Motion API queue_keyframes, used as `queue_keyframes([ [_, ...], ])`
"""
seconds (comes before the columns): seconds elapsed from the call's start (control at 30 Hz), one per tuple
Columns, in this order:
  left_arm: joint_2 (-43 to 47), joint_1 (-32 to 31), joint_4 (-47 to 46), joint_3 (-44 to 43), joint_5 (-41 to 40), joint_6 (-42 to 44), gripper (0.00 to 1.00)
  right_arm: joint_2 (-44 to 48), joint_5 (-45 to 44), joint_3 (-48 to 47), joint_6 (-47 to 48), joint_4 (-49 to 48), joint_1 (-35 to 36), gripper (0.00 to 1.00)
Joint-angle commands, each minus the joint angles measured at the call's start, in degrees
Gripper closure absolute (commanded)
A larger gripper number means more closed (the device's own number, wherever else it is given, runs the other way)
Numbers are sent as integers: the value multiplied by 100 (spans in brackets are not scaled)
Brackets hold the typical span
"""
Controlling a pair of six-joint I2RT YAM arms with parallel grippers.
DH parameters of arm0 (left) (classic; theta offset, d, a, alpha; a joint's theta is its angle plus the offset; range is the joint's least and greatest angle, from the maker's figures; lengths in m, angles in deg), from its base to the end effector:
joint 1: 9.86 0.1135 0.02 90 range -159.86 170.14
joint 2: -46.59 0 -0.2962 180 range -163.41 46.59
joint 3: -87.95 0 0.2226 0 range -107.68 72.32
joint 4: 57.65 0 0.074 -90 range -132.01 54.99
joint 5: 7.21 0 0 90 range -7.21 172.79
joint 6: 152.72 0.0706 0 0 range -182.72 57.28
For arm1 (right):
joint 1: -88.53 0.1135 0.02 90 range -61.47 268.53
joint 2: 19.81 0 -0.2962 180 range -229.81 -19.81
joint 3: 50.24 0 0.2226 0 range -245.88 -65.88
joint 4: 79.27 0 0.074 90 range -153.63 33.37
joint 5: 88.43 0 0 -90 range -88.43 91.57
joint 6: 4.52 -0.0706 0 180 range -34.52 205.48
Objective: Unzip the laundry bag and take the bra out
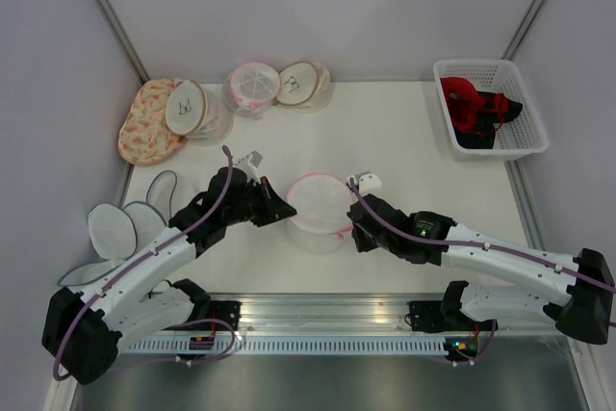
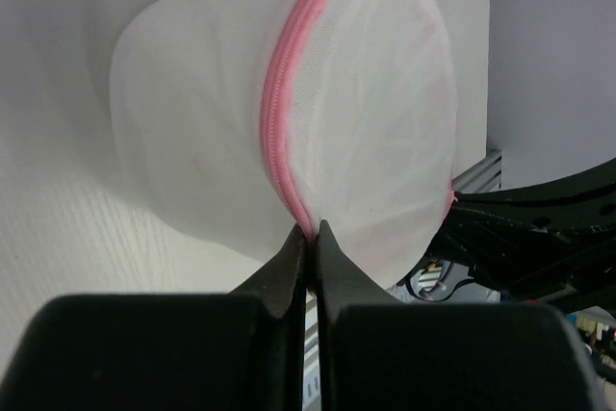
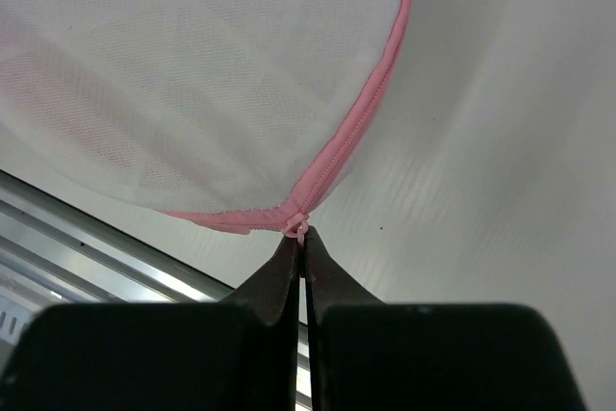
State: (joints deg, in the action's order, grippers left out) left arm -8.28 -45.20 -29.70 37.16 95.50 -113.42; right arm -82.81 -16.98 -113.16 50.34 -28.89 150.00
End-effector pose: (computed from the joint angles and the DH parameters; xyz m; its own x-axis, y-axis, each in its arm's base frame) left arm 0.1482 -0.1241 0.2641 -0.8284 -0.3380 -0.4467 0.1190 0.6731 -0.7299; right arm 0.1142 0.1631 0.2684 -0.7249 -0.1910 -0.6618 -0.3900 0.9058 0.1658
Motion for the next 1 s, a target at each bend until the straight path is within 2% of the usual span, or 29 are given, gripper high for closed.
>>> queue_keyframes([
  [0.0, -207, 333, 587, -561, 354, 1148, 98, 33, -632, -298, 235, 1060, -12, 100],
  [0.2, -1024, 439, 825, -1264, 1312, 1808, 98, -36, -1019, -369, 384, 1272, -12, 100],
  [0.37, -1675, 474, 404, -1801, 1286, 1915, 98, 95, -362, -299, 578, 1018, -12, 100],
  [0.4, -1798, 475, 81, -1967, 1330, 1827, 95, 208, -282, -264, 561, 878, -12, 99],
  [0.43, -2051, 475, 0, -2056, 1304, 1740, 84, 262, -220, -203, 534, 798, -21, 100],
  [0.47, -2158, 475, -79, -2222, 1313, 1660, 53, 314, -150, -176, 508, 676, -13, 100],
  [0.5, -2255, 475, -167, -2276, 1296, 1477, 33, 341, -106, -149, 455, 631, -21, 100],
  [0.57, -2283, 475, -151, -2329, 919, 1213, 12, 332, 60, -53, 411, 421, -13, 100],
  [0.63, -2116, 457, -98, -2119, 394, 826, 9, 271, 210, 61, 350, 236, -21, 100],
  [0.73, -1406, 457, 33, -1505, -109, 229, 7, 140, 553, 184, 253, -204, -12, 99],
  [0.83, -684, 317, 25, -775, -67, -501, 6, -27, 1080, 290, 113, -783, -13, 99],
  [0.97, -51, -332, -53, 68, -40, -1501, 6, -326, 2046, 466, -247, -1827, -21, 99],
])
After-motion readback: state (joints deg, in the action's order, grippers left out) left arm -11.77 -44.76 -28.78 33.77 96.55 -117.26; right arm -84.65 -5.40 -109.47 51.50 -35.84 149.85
